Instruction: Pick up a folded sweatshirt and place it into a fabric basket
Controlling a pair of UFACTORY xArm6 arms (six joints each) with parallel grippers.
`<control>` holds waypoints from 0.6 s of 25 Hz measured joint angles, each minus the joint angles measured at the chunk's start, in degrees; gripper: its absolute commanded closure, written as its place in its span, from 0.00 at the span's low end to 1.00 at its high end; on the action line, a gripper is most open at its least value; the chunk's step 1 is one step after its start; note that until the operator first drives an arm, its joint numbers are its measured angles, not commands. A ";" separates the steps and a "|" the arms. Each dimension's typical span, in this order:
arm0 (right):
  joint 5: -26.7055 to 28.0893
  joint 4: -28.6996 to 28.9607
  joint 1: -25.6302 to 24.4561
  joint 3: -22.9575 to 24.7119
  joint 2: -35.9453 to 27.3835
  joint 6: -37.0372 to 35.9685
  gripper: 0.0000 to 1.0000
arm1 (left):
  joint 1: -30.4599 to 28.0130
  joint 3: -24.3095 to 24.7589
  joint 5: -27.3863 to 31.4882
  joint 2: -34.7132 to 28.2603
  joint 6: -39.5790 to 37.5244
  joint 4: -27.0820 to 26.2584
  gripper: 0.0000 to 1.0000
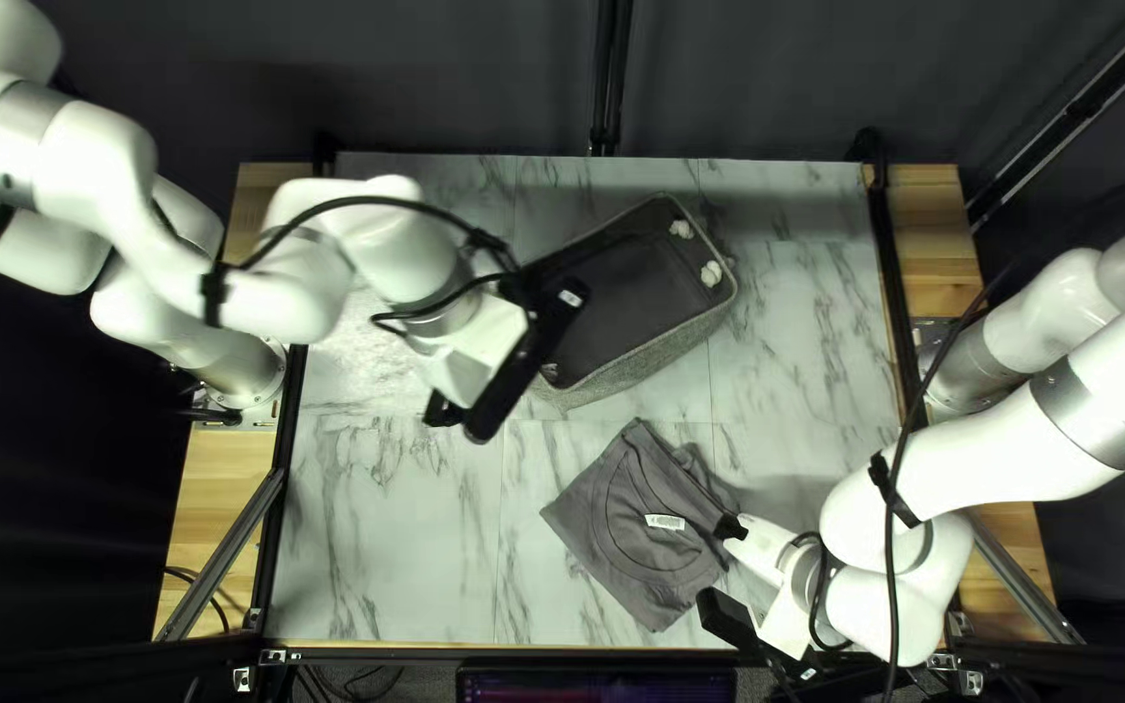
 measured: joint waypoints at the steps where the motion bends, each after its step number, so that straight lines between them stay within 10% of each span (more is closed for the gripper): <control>1: 0.07 0.11 -0.01 -0.19 0.15 -0.20 1.00 | 0.48 -1.55 -0.21 2.29 2.81 -1.55 0.00; 8: 0.73 0.89 -0.01 -0.55 0.18 -1.40 1.00 | 2.59 -14.06 1.09 17.88 15.17 -7.88 0.00; 15: 0.59 1.16 -0.34 -0.85 0.39 -2.09 1.00 | 2.63 -14.77 1.15 18.71 15.85 -8.15 0.00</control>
